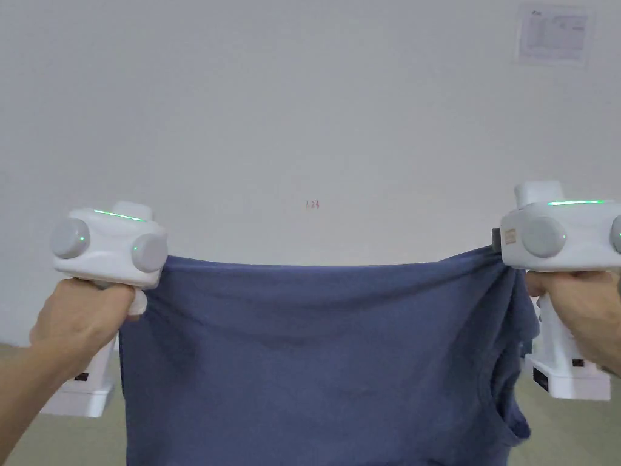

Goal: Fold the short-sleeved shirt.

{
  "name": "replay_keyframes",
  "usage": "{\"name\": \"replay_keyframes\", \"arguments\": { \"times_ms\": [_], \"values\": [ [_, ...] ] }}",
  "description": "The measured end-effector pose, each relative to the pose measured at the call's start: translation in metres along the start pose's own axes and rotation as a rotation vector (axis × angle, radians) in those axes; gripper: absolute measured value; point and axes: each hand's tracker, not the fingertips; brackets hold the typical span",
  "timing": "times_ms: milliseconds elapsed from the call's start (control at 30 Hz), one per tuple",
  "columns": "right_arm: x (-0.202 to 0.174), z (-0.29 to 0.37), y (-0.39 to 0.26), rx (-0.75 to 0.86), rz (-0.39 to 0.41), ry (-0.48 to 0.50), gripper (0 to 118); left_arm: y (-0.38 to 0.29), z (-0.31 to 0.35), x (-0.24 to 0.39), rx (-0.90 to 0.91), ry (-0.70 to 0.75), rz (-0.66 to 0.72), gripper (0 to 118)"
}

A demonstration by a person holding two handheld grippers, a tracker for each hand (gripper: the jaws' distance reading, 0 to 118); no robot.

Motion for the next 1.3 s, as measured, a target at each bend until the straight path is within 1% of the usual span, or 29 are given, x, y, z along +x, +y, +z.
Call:
{"name": "replay_keyframes", "arguments": {
  "times_ms": [33, 100, 133, 167, 200, 233, 333, 367, 400, 467, 567, 633, 667, 700, 767, 800, 933, 1000, 1067, 1133, 1300],
  "values": [
    [-0.001, -0.003, -0.022, -0.029, 0.013, -0.011, 3, -0.017, -0.003, 0.004, -0.006, -0.007, 0.002, 3],
    [0.001, 0.002, -0.061, -0.062, -0.014, 0.006, 3, -0.048, -0.007, 0.008, -0.040, -0.033, 0.003, 3],
    [0.004, 0.007, -0.080, -0.103, -0.014, 0.020, 3, -0.064, -0.006, 0.010, -0.067, -0.055, -0.001, 3],
    [0.008, 0.014, -0.097, -0.107, -0.017, 0.034, 3, -0.079, -0.001, 0.010, -0.069, -0.058, -0.006, 3],
    [0.012, 0.023, -0.114, -0.123, -0.014, 0.027, 3, -0.094, 0.005, 0.007, -0.075, -0.088, 0.014, 3],
    [0.015, 0.039, -0.130, -0.138, -0.042, 0.047, 3, -0.111, 0.010, 0.005, -0.090, -0.106, 0.017, 3],
    [0.030, 0.075, -0.167, -0.193, -0.039, 0.066, 3, -0.152, 0.029, -0.003, -0.131, -0.106, -0.034, 3],
    [0.033, 0.092, -0.176, -0.201, -0.027, 0.074, 3, -0.162, 0.038, -0.008, -0.140, -0.111, -0.027, 3],
    [0.039, 0.109, -0.189, -0.203, -0.037, 0.078, 3, -0.176, 0.050, -0.012, -0.152, -0.129, -0.040, 3],
    [0.046, 0.140, -0.210, -0.242, -0.023, 0.098, 3, -0.200, 0.076, -0.021, -0.176, -0.148, -0.036, 3],
    [0.052, 0.192, -0.247, -0.302, 0.022, 0.108, 3, -0.240, 0.115, -0.031, -0.217, -0.166, -0.071, 3],
    [0.057, 0.227, -0.271, -0.314, 0.019, 0.122, 3, -0.265, 0.142, -0.040, -0.231, -0.181, -0.068, 3],
    [0.059, 0.245, -0.283, -0.343, 0.033, 0.133, 3, -0.278, 0.156, -0.045, -0.243, -0.183, -0.077, 3],
    [0.063, 0.262, -0.294, -0.341, 0.015, 0.134, 3, -0.291, 0.168, -0.049, -0.255, -0.188, -0.080, 3],
    [0.068, 0.293, -0.312, -0.365, 0.013, 0.154, 3, -0.316, 0.195, -0.059, -0.258, -0.193, -0.090, 3],
    [0.070, 0.309, -0.321, -0.366, 0.011, 0.148, 3, -0.327, 0.207, -0.064, -0.265, -0.206, -0.094, 3],
    [0.084, 0.356, -0.350, -0.401, -0.038, 0.172, 3, -0.364, 0.254, -0.083, -0.296, -0.228, -0.076, 3],
    [0.088, 0.377, -0.365, -0.422, -0.041, 0.182, 3, -0.381, 0.274, -0.092, -0.301, -0.240, -0.076, 3],
    [0.094, 0.387, -0.382, -0.434, -0.031, 0.177, 3, -0.394, 0.288, -0.099, -0.325, -0.261, -0.051, 3],
    [0.095, 0.394, -0.393, -0.461, -0.039, 0.185, 3, -0.405, 0.296, -0.103, -0.342, -0.271, -0.042, 3],
    [0.094, 0.391, -0.413, -0.499, -0.048, 0.180, 3, -0.422, 0.292, -0.104, -0.392, -0.283, -0.027, 3]
  ]
}}
